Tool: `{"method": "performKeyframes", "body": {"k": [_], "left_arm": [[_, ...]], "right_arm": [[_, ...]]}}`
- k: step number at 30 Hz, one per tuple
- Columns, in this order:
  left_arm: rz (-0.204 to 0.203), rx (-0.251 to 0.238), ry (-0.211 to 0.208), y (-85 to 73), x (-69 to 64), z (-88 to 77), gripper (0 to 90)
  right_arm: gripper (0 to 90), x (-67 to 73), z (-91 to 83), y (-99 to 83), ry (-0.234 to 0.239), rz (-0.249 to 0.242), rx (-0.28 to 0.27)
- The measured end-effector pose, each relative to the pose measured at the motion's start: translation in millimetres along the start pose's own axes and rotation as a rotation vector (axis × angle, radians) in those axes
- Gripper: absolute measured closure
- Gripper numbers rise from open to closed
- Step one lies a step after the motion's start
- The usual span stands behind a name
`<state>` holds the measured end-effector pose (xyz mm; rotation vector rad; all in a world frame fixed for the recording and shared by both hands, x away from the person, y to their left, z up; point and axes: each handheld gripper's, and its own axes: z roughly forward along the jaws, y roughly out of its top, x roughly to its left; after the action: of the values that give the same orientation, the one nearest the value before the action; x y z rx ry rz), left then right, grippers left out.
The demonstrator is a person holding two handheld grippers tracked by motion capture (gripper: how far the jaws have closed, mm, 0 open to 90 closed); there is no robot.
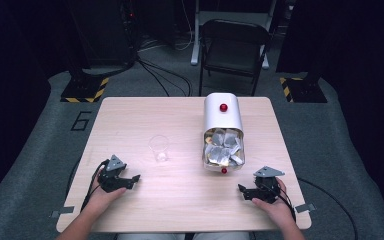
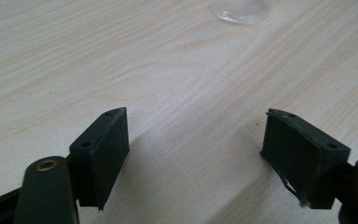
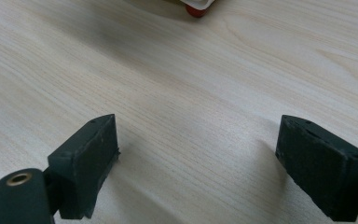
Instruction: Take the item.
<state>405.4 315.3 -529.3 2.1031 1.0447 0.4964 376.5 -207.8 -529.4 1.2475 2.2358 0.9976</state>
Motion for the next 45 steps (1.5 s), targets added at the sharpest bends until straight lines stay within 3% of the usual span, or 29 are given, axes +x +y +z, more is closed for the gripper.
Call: {"method": "performKeyframes", "body": {"k": [6, 26, 32, 36, 45], "left_arm": [[0.000, 0.000, -0.004, -0.1, -1.1, 1.3, 16.5], [-0.014, 0.005, -0.011, 0.5, -1.0, 0.8, 17.8], [-0.026, -0.003, 0.008, 1.7, -2.8, 1.3, 20.5], [-0.040, -0.003, -0.018, 5.2, -6.9, 0.5, 24.7], [0.008, -0.038, -0.069, 31.0, -25.1, -12.2, 31.5]], "right_arm": [[12.3, 0.0, 0.1, 0.0, 0.000, 0.000, 0.000], [12.4, -0.1, -0.2, 0.1, 0.001, -0.001, 0.003], [12.4, 0.0, -0.7, -0.4, 0.000, -0.003, 0.000], [12.3, 0.5, -0.9, -0.6, -0.002, 0.000, 0.003], [11.9, 1.6, -0.5, 0.0, -0.003, 0.011, 0.012]]}}
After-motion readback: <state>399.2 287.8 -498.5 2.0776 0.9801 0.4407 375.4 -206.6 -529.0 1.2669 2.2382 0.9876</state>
